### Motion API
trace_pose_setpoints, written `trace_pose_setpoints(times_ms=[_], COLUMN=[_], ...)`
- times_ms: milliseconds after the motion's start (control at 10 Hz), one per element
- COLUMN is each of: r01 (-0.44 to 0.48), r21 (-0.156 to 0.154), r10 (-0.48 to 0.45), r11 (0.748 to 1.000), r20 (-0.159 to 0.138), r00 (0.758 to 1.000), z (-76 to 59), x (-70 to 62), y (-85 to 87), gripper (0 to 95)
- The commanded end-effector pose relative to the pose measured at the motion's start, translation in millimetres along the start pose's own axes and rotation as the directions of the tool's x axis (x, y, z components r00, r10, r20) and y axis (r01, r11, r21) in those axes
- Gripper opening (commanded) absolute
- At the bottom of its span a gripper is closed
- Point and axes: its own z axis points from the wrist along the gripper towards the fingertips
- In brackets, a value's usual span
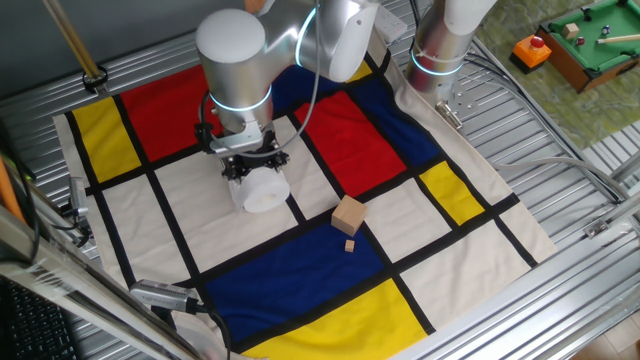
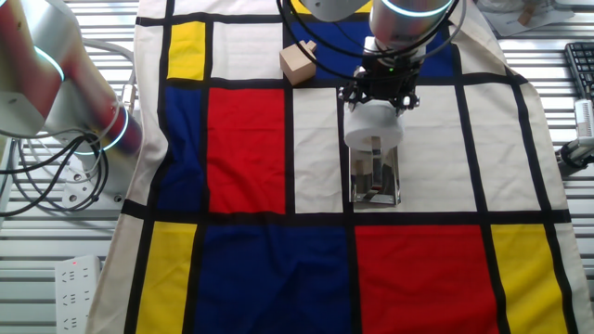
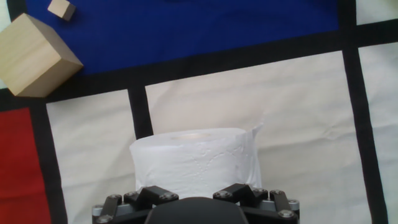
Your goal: Put the toilet paper on its holder
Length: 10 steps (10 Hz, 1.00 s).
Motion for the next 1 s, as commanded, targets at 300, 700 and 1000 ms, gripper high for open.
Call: trace_pose_setpoints(times_ms=[300,700,1000], r01=[0.006,0.008,0.006], r21=[0.002,0.001,-0.004], r10=[-0.006,-0.008,-0.006], r11=[1.000,1.000,1.000], r20=[-0.003,0.000,0.003], r00=[1.000,1.000,1.000], z=[1.2,1.7,-0.1], x=[3.7,4.9,5.4], y=[0.5,0.5,1.0], gripper=[0.0,0.0,0.0])
